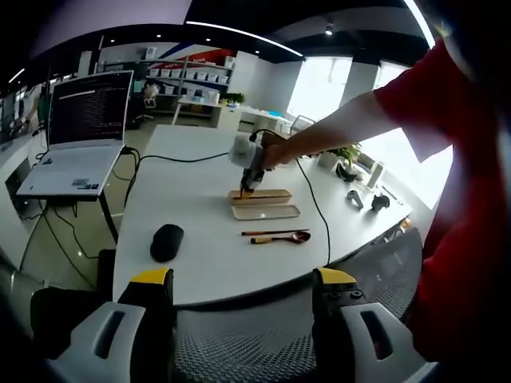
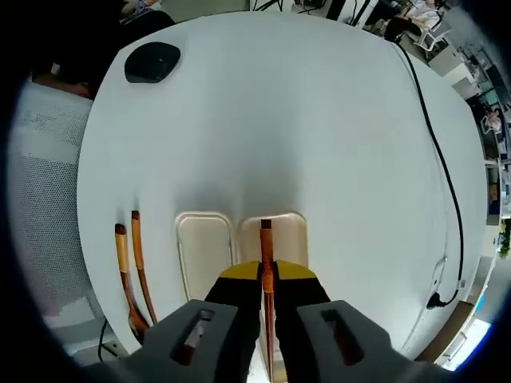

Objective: Arrange the utensils inside the cutlery case until each visible utensil rests in its matching compartment.

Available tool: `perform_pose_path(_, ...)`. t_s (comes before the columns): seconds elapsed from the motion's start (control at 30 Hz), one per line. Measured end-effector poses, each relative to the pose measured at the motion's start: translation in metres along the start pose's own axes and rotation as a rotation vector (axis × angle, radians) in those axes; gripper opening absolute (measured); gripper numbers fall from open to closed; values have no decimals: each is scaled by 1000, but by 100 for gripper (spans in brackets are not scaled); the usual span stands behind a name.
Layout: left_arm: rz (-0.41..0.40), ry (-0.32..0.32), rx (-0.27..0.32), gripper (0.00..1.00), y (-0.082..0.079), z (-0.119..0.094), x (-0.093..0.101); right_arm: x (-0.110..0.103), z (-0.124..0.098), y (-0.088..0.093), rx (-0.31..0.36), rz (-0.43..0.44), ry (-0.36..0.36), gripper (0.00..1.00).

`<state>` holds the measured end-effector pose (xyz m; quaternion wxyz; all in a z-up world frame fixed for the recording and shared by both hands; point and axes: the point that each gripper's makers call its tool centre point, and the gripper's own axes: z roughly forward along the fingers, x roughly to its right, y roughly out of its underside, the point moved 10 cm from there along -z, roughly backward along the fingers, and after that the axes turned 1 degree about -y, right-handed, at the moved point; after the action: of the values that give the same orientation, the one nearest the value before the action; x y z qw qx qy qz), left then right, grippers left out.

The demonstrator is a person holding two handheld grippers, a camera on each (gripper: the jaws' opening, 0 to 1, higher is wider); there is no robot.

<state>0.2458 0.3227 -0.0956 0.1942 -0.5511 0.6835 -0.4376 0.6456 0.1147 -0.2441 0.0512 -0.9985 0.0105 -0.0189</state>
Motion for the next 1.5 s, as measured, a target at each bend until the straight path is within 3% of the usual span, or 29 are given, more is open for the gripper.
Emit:
perform_pose_path(0.17, 4, 2, 10, 73, -1, 0, 1, -1, -10, 4, 72, 47, -39, 4)
perform_pose_path(0.3, 10, 7, 12, 73, 0, 2, 1, -2, -24, 14, 55, 14, 5, 3)
perform_pose_path(0.43, 15, 17, 16, 72, -1, 4, 2, 3, -30, 27, 66, 58, 17, 3)
perform_pose_path(0.63, 22, 29, 18, 72, -1, 5, 2, -3, -42, 58, 45, 82, 41, 3)
perform_pose_path(1.0, 62, 67, 14, 72, -8, 10, 10, 7, -58, 118, 32, 150, 83, 4)
perform_pose_path(1.5, 88, 103, 8, 72, -12, 20, 24, 2, -75, 160, 24, 164, 114, 6)
